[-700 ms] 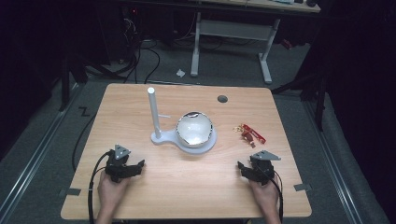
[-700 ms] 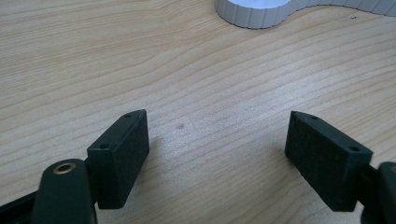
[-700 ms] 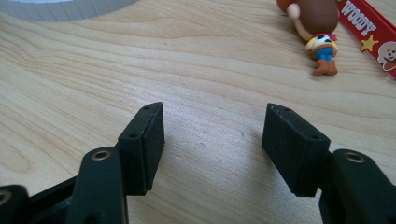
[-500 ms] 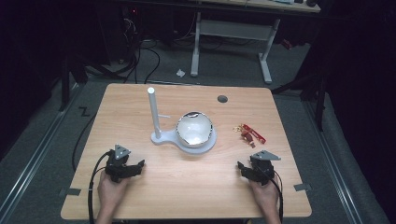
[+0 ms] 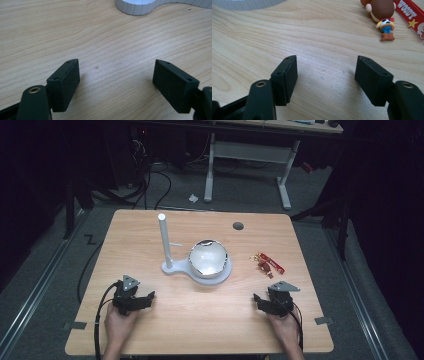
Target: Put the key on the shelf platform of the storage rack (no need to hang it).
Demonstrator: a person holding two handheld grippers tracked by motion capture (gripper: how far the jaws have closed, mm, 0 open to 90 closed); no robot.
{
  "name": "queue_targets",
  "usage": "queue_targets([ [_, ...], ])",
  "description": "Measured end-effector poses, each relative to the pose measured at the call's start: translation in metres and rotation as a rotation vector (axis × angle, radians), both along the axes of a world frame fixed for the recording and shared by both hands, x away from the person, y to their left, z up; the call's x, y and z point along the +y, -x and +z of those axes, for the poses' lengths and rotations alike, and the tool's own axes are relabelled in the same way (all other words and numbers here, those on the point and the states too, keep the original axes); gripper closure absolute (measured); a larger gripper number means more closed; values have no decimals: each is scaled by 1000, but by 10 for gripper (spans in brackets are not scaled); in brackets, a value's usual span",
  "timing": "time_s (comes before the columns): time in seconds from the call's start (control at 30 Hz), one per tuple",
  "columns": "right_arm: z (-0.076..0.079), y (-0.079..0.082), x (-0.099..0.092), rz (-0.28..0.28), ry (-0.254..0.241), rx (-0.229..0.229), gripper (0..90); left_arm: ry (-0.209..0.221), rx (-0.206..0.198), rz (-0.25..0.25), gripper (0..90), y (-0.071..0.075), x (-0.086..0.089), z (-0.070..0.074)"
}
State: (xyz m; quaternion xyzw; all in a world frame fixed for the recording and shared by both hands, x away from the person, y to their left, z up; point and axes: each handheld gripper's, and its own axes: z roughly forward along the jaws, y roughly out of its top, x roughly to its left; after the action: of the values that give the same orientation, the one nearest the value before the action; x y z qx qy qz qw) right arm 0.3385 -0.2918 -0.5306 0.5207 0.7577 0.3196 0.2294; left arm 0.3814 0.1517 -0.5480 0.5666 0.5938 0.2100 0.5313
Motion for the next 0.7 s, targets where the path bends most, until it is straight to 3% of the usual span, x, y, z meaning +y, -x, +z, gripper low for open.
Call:
queue_targets([
  [0.43, 3, 3, -4, -28, -1, 26, 341, 0, 0, 0, 219, 0, 0, 0],
  [0.7, 13, 12, -18, -55, -21, -8, 346, 0, 0, 0, 220, 0, 0, 0],
])
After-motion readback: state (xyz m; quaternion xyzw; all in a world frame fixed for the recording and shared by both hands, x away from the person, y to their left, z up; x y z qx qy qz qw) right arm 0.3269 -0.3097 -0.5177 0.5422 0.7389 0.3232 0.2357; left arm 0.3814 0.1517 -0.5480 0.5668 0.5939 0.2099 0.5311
